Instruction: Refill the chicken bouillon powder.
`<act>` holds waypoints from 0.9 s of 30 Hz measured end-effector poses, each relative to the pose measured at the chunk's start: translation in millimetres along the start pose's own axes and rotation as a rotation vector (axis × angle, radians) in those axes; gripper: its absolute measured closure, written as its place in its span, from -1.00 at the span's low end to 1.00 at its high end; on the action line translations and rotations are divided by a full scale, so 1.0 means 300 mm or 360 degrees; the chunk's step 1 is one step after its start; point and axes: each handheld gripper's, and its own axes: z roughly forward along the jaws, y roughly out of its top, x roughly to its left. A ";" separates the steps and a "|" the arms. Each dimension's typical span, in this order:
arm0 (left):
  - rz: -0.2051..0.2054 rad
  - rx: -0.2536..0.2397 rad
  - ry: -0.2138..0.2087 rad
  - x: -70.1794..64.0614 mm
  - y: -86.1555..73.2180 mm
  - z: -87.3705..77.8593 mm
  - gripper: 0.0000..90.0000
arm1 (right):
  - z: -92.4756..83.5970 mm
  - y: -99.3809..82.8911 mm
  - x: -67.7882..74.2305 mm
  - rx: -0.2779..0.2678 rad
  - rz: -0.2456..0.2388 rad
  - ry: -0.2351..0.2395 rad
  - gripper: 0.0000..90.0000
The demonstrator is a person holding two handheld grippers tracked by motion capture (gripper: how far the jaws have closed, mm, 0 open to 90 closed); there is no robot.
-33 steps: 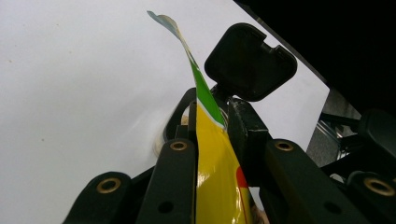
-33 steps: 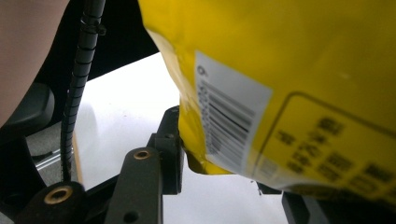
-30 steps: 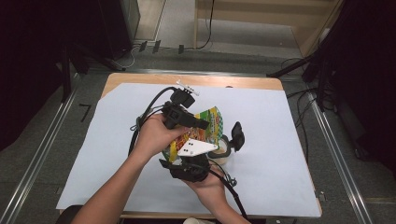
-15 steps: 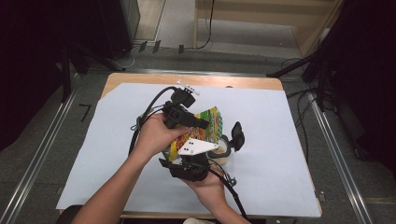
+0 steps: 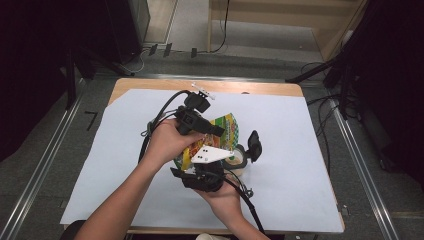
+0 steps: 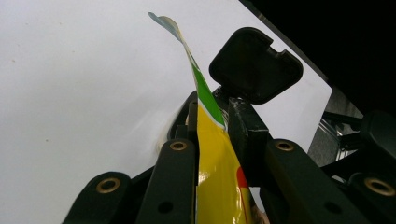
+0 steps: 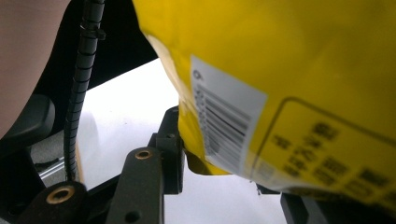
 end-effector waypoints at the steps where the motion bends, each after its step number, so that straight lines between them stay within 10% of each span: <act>1: 0.0002 0.0005 0.0001 0.001 0.001 0.001 0.77 | 0.001 0.000 -0.001 0.0000 0.0006 0.0001 0.39; 27: 0.0012 -0.0008 0.0002 0.004 -0.008 0.005 0.77 | 0.006 -0.006 -0.003 0.0013 -0.0007 -0.0009 0.39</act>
